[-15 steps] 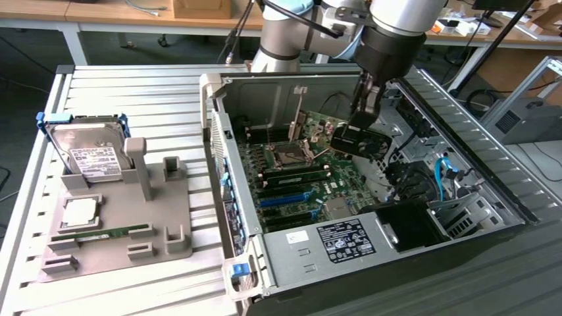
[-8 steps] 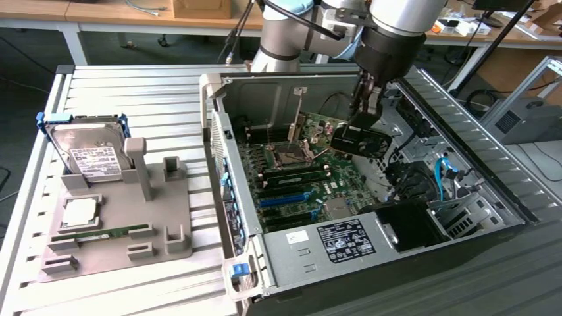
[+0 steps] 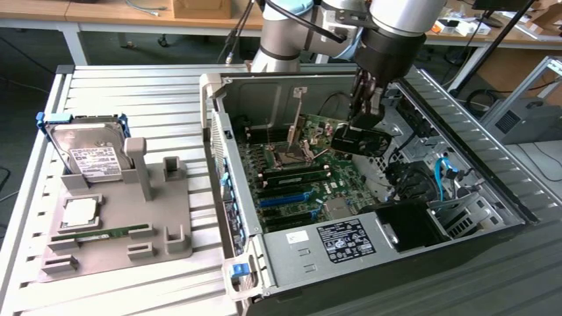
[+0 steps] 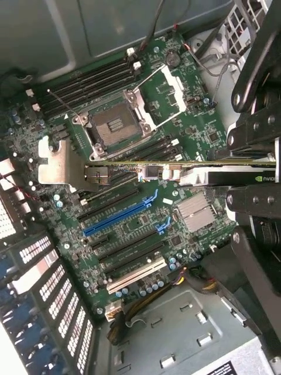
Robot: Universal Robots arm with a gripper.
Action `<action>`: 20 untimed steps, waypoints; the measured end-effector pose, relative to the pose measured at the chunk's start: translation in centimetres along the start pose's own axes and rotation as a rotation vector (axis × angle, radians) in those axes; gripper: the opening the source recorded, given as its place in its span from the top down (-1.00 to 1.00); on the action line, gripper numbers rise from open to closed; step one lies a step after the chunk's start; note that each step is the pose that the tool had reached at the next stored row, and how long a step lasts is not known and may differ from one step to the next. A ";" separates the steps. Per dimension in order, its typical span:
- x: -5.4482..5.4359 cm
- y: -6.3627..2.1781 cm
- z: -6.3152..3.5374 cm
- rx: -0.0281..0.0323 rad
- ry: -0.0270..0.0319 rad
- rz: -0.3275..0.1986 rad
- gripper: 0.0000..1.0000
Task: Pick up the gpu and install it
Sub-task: 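Insert the gpu into the slot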
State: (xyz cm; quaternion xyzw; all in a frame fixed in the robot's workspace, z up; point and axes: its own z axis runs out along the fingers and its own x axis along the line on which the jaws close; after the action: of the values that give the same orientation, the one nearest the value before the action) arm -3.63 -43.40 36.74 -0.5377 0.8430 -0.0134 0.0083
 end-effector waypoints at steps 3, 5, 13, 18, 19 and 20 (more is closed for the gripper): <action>0.0 0.00 0.01 0.0000 -0.0007 -0.022 0.46; 0.0 0.00 0.02 0.0000 -0.0012 -0.038 0.46; 0.0 0.00 0.05 0.0001 -0.0032 -0.100 0.46; 0.0 0.00 0.07 0.0001 -0.0044 -0.139 0.46; 0.0 0.00 0.08 0.0001 -0.0046 -0.146 0.46; 0.0 0.00 0.08 0.0001 -0.0048 -0.154 0.46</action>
State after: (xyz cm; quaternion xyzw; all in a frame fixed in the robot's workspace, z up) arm -3.63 -43.40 36.66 -0.6008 0.7992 -0.0128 0.0093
